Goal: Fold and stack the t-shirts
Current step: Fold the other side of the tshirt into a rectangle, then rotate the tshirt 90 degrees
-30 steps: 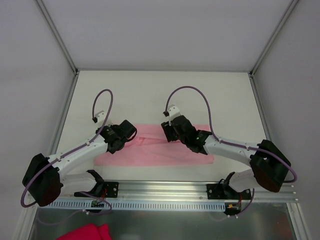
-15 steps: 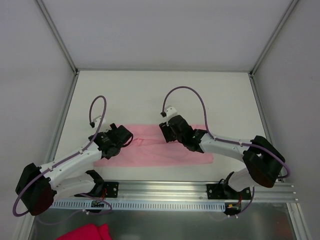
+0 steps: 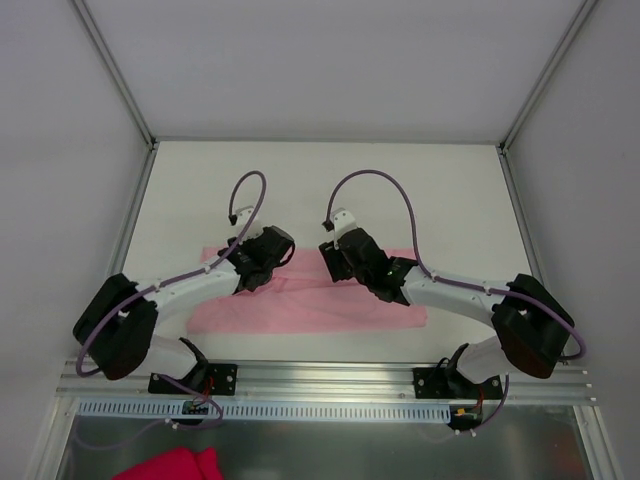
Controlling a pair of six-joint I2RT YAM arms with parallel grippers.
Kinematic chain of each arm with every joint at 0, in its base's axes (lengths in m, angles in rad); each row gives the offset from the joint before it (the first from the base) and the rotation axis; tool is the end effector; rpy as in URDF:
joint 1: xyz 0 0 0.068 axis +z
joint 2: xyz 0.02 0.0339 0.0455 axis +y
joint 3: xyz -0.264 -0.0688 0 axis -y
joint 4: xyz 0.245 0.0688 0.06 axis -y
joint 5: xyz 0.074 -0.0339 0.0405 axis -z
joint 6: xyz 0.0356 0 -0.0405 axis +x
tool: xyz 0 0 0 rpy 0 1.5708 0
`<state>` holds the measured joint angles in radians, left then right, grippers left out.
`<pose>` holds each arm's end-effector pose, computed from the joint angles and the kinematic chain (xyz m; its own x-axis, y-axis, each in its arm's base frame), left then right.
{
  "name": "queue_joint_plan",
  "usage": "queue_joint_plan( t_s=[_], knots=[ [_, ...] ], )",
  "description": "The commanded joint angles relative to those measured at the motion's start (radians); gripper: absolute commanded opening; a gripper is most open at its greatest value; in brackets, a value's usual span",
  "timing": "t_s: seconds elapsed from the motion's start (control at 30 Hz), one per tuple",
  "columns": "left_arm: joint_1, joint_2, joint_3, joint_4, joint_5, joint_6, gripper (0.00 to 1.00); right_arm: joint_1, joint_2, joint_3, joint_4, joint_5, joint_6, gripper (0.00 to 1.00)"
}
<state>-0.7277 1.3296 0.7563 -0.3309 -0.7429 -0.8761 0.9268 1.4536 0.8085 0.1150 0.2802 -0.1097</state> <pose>0.2081 -0.1531 0.2086 -0.5121 -0.3016 -0.8042 -0.3372 0.9318 -0.1347 0.1966 0.2455 0.2216 -0.2333 -0.4860 -0.8423 -0.6547 0.7189 -0.2334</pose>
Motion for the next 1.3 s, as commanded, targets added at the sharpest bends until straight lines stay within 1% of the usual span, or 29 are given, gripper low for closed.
queue_joint_plan(
  t_s=[0.0, 0.07, 0.1, 0.2, 0.23, 0.27, 0.4, 0.47, 0.57, 0.67, 0.77, 0.87, 0.9, 1.03, 1.13, 1.2, 1.27],
  knots=[
    [-0.007, 0.104, 0.017, 0.179, 0.088, 0.065, 0.47, -0.002, -0.041, 0.0, 0.021, 0.043, -0.011, 0.56],
    [-0.007, 0.161, 0.024, 0.199, 0.108, 0.063, 0.35, -0.002, -0.038, -0.009, 0.031, 0.047, -0.013, 0.56],
    [-0.009, 0.177, 0.028, 0.208, 0.122, 0.063, 0.27, -0.003, -0.032, -0.008, 0.029, 0.05, -0.015, 0.56],
    [-0.009, 0.215, 0.02, 0.204, 0.122, 0.045, 0.22, -0.003, -0.027, -0.005, 0.031, 0.059, -0.016, 0.56],
    [-0.009, 0.215, 0.017, 0.191, 0.129, 0.04, 0.17, -0.003, -0.025, -0.003, 0.037, 0.062, -0.018, 0.57],
    [-0.01, 0.212, 0.011, 0.185, 0.134, 0.035, 0.14, -0.003, -0.022, 0.0, 0.038, 0.062, -0.018, 0.57],
    [-0.036, 0.169, -0.024, 0.158, 0.146, 0.002, 0.13, -0.005, 0.007, 0.027, 0.031, 0.057, -0.016, 0.57],
    [-0.067, 0.145, -0.057, 0.13, 0.143, -0.027, 0.15, -0.003, 0.024, 0.038, 0.028, 0.057, -0.015, 0.57],
    [-0.116, 0.117, -0.109, 0.098, 0.129, -0.09, 0.15, -0.003, 0.036, 0.046, 0.025, 0.051, -0.012, 0.57],
    [-0.159, 0.092, -0.152, 0.064, 0.12, -0.184, 0.15, -0.003, 0.042, 0.049, 0.026, 0.048, -0.007, 0.57],
    [-0.2, 0.079, -0.184, 0.047, 0.096, -0.233, 0.15, -0.005, 0.042, 0.052, 0.02, 0.051, -0.002, 0.56],
    [-0.208, 0.118, -0.172, 0.026, 0.06, -0.271, 0.16, -0.003, 0.034, 0.046, 0.018, 0.051, 0.001, 0.56],
    [-0.21, 0.132, -0.16, 0.004, 0.038, -0.271, 0.16, -0.003, 0.033, 0.044, 0.02, 0.048, 0.002, 0.56],
    [-0.21, 0.206, -0.115, 0.029, 0.005, -0.242, 0.17, -0.003, 0.027, 0.035, 0.018, 0.048, 0.004, 0.56],
    [-0.203, 0.267, -0.069, 0.0, -0.016, -0.244, 0.18, -0.003, 0.013, 0.02, 0.017, 0.059, -0.001, 0.56],
    [-0.19, 0.302, -0.061, 0.025, -0.01, -0.239, 0.19, -0.003, -0.008, 0.012, 0.011, 0.08, -0.005, 0.56],
    [-0.171, 0.327, -0.072, 0.073, 0.031, -0.206, 0.2, -0.003, -0.028, -0.003, 0.009, 0.099, -0.01, 0.56]
  ],
)
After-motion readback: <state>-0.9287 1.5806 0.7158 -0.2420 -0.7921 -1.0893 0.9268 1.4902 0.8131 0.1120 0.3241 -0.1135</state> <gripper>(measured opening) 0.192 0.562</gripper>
